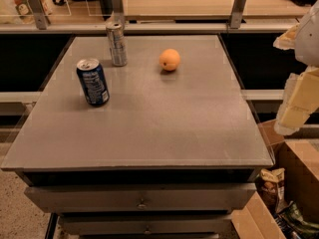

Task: Knock pepsi can over

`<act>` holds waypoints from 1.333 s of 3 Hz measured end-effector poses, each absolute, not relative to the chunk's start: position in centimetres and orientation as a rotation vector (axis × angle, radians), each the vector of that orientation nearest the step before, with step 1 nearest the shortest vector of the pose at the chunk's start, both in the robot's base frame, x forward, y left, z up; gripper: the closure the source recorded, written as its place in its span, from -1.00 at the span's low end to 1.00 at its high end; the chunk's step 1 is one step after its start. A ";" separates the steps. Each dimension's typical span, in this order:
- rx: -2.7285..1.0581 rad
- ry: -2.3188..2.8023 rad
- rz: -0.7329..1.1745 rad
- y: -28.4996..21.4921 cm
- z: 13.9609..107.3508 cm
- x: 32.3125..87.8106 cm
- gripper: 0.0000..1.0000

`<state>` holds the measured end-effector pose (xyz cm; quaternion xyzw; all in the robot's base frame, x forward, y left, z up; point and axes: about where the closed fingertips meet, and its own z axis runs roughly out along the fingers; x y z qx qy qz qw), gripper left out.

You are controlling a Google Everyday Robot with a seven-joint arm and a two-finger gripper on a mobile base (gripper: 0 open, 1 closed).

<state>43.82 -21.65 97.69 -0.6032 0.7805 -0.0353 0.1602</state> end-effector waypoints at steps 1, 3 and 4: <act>-1.723 2.230 -0.101 -21.6 97.7 43.8 -1.00; -1.586 2.079 0.171 -14.7 95.2 44.5 -1.00; -1.498 1.996 0.228 -12.1 97.0 45.7 -1.00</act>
Offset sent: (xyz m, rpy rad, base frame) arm 0.0036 0.0921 -0.0294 0.4504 -0.0367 -0.0165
